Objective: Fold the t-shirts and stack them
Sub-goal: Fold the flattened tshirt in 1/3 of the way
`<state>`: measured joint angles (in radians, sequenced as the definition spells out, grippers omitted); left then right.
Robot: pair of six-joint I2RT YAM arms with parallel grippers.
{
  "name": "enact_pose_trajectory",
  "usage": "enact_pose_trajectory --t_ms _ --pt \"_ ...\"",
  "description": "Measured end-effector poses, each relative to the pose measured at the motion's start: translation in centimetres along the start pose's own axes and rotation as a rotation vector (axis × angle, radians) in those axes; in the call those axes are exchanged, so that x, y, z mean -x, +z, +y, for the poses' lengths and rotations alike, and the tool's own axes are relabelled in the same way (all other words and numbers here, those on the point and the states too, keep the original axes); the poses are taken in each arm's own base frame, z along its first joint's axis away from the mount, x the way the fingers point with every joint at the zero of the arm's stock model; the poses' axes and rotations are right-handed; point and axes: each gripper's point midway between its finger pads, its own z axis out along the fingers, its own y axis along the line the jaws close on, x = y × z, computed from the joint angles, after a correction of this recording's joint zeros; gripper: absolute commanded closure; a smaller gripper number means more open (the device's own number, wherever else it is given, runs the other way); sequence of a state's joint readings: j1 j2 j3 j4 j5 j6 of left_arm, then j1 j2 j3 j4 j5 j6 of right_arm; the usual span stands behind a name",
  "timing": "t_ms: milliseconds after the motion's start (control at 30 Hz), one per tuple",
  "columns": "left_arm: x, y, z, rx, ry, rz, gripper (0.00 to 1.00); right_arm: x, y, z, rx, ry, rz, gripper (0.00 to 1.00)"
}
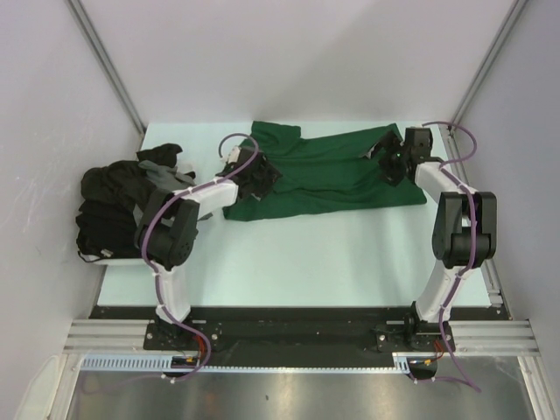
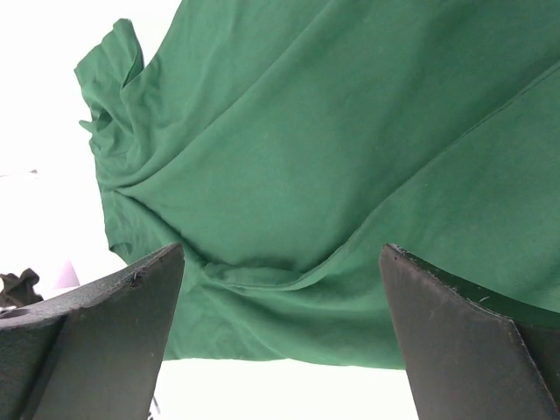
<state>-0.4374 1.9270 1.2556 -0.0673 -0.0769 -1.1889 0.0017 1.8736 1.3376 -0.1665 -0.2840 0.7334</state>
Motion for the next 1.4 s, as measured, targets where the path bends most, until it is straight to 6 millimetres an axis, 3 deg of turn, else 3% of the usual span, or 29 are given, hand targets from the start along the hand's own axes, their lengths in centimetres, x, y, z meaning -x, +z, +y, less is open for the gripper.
enact_pose_trajectory --t_ms 133,367,600,933,1167,1400 --pt "0.1 1.0 -0.6 -0.004 -0.003 0.003 0.33 0.3 -0.2 0.1 0.006 0.003 0.001 0.00" --pt "-0.4 1.2 0.7 0.054 -0.012 0.021 0.35 1.8 -0.7 0.1 0.003 0.014 -0.021 0.00" --pt "-0.7 1.2 0.8 0.063 -0.017 0.026 0.38 1.6 -0.9 -0.3 -0.012 0.021 -0.011 0.00" --pt "-1.5 2.7 0.8 0.084 -0.016 0.046 0.47 1.3 -1.0 -0.6 -0.030 0.017 -0.004 0.01" --pt "-0.9 3.3 -0.5 0.081 -0.012 0.036 0.79 1.3 -1.3 -0.8 -0.042 0.011 -0.002 0.00" --pt "-0.9 4.5 -0.6 0.109 0.006 0.041 0.89 1.3 -1.5 -1.2 -0.055 0.008 0.002 0.00"
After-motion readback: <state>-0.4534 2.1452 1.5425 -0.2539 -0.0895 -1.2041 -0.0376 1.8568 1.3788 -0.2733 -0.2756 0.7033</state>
